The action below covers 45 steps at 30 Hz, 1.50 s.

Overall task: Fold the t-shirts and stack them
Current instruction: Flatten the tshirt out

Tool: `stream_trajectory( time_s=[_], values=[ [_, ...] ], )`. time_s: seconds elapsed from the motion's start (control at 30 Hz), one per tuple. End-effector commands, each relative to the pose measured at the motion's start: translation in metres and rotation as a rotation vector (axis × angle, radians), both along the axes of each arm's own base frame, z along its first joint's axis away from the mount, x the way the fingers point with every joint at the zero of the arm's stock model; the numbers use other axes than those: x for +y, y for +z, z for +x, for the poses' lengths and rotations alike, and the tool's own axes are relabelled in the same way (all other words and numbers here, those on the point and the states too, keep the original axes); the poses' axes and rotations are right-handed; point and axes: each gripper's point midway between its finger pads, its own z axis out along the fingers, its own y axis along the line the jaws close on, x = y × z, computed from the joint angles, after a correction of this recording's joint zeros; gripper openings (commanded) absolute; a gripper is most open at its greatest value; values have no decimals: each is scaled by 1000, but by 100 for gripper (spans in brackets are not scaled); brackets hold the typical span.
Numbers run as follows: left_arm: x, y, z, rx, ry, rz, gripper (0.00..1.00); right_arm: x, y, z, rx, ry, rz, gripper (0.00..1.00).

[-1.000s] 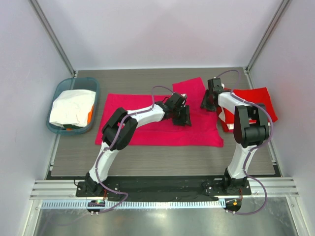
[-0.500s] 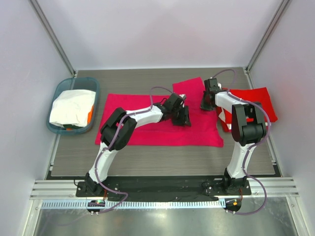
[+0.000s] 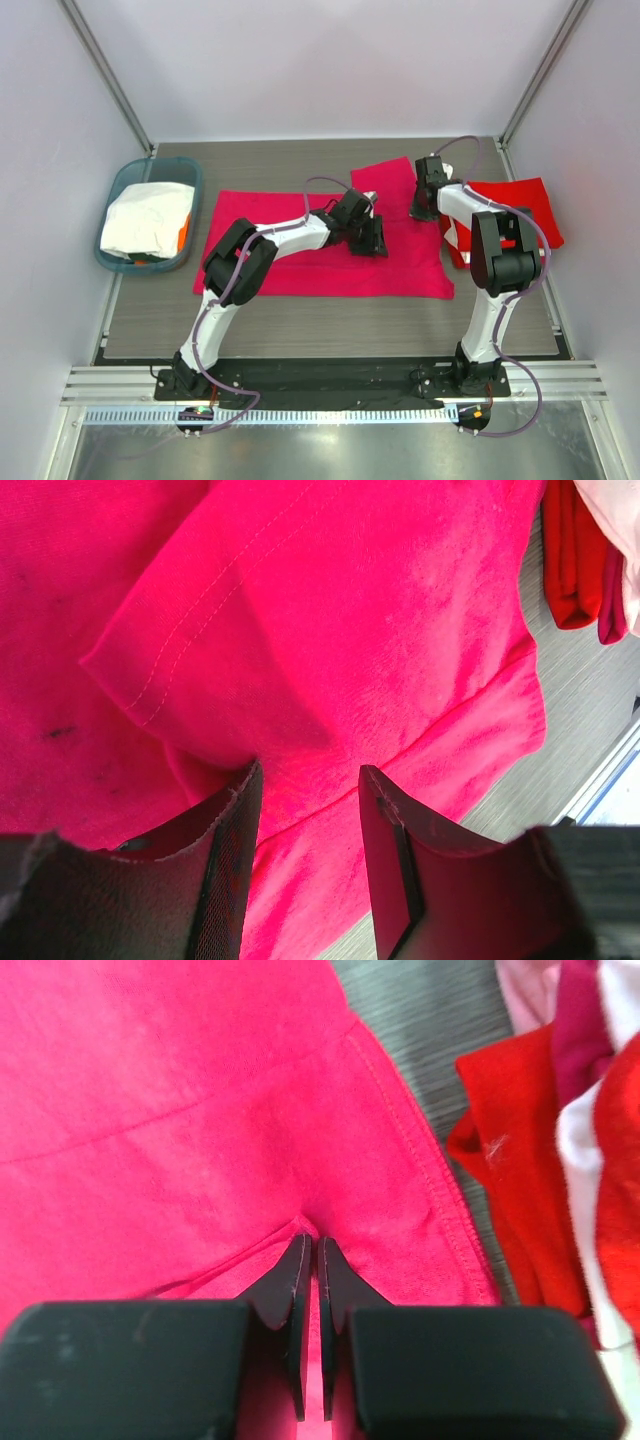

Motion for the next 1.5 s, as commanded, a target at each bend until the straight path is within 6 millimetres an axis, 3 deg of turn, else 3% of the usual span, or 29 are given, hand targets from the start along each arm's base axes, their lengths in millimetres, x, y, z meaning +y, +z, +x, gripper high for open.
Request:
stream_trajectory(
  time_s=[0.0, 0.1, 0.23, 0.3, 0.43, 0.63, 0.7, 0.73, 0.8, 0.83, 0.87, 0.9, 0.93, 0.97, 1.0, 1.1, 1.13, 1.2, 1.23, 1.3, 1.33, 1.37, 1.47],
  values=[
    [13, -16, -12, 41, -10, 57, 46, -3, 39, 21, -106, -17, -27, 9],
    [13, -17, -12, 43, -8, 56, 45, -7, 36, 21, -100, -32, -43, 11],
    [13, -17, -13, 48, -8, 55, 45, -9, 37, 22, -99, -35, -39, 28],
    [14, -16, -13, 47, -7, 52, 45, -8, 40, 24, -107, -32, -30, 47],
    [12, -13, -15, 48, -11, 40, 45, -7, 53, 22, -134, -33, -18, 54],
    [9, 3, -15, 5, -8, -31, 50, -2, 82, 8, -191, -26, 27, 51],
    [6, 21, -13, -38, -8, -79, 53, -1, 84, 0, -197, -19, 42, 51],
    [10, 17, -17, -36, -8, -77, 54, 0, 97, -3, -228, -14, 53, 52],
    [9, 42, -13, -102, 2, -131, 56, 4, 95, -14, -230, 6, 79, 52],
    [19, 36, -20, -102, 8, -123, 56, 6, 108, -18, -265, 13, 97, 52],
    [22, 47, -13, -162, 48, -144, 56, 8, 103, -24, -262, 21, 108, 52],
    [28, 77, -12, -225, 77, -189, 57, 10, 105, -29, -269, 28, 120, 52],
    [47, 62, -21, -224, 105, -164, 58, 12, 105, -34, -271, 38, 133, 52],
    [55, 74, -13, -295, 167, -189, 62, 12, 108, -42, -280, 41, 141, 52],
    [70, 84, -24, -322, 185, -206, 64, 13, 109, -47, -284, 43, 150, 52],
    [90, 99, -29, -380, 212, -216, 67, 23, 111, -70, -288, 73, 211, 47],
    [95, 98, -33, -376, 211, -197, 67, 26, 102, -83, -267, 77, 227, 46],
    [104, 102, -36, -386, 215, -170, 66, 41, 108, -101, -279, 106, 294, 43],
    [109, 99, -39, -379, 216, -151, 66, 44, 97, -114, -249, 103, 307, 39],
    [121, 95, -46, -368, 231, -130, 66, 52, 94, -133, -237, 95, 338, 28],
    [127, 90, -50, -351, 232, -107, 65, 52, 80, -146, -191, 87, 333, 25],
    [134, 89, -50, -345, 245, -104, 65, 54, 80, -154, -191, 86, 322, 19],
    [158, 72, -58, -272, 302, -109, 67, 37, 60, -176, -132, -6, 234, 8]
  ],
)
